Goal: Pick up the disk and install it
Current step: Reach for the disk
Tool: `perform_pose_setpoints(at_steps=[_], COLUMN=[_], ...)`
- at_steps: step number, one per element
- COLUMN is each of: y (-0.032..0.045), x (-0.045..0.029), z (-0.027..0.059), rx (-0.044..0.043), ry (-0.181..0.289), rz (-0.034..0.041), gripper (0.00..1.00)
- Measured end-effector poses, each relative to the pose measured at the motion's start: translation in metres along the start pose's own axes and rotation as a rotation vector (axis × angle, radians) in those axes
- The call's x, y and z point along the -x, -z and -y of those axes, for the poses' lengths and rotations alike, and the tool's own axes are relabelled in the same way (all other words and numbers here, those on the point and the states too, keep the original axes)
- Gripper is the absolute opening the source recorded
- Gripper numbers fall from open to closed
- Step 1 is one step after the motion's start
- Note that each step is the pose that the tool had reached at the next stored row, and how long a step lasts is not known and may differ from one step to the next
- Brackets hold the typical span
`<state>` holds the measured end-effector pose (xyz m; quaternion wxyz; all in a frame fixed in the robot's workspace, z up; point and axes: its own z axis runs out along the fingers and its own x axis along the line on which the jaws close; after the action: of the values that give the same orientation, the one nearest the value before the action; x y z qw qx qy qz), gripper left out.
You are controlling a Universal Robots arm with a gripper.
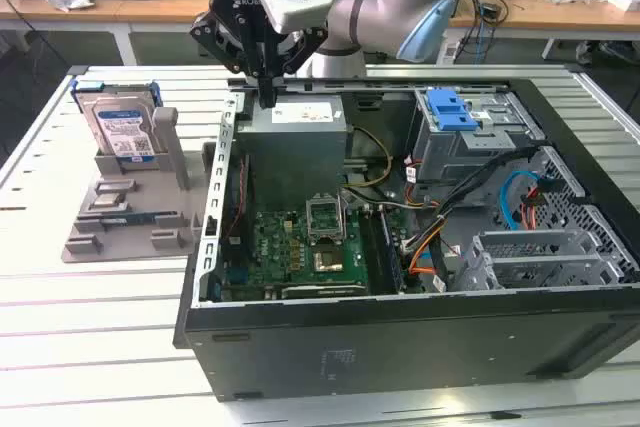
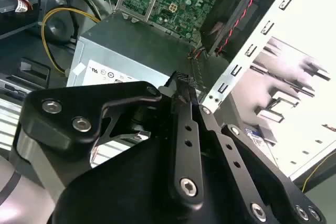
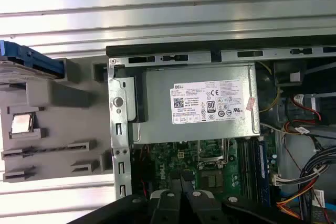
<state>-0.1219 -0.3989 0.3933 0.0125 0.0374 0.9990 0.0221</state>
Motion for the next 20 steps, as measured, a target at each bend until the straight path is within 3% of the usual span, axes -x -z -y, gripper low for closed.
perform_pose_setpoints(at_steps=[2,8,19,20], y=[0.0001,0.0006,0.001,0.0012], x=[-0.0026,-0.0211,-0.0395,-0.0438], z=[0.0002,0.0016,0.0029,0.0033], rx=[-0.0001,0.0,0.0001,-0.0001], ry=[0.0,0.0,0.0,0.0], rz=[0.0,0.0,0.0001,0.0], gripper=[0.11,0.11,0.11,0.11])
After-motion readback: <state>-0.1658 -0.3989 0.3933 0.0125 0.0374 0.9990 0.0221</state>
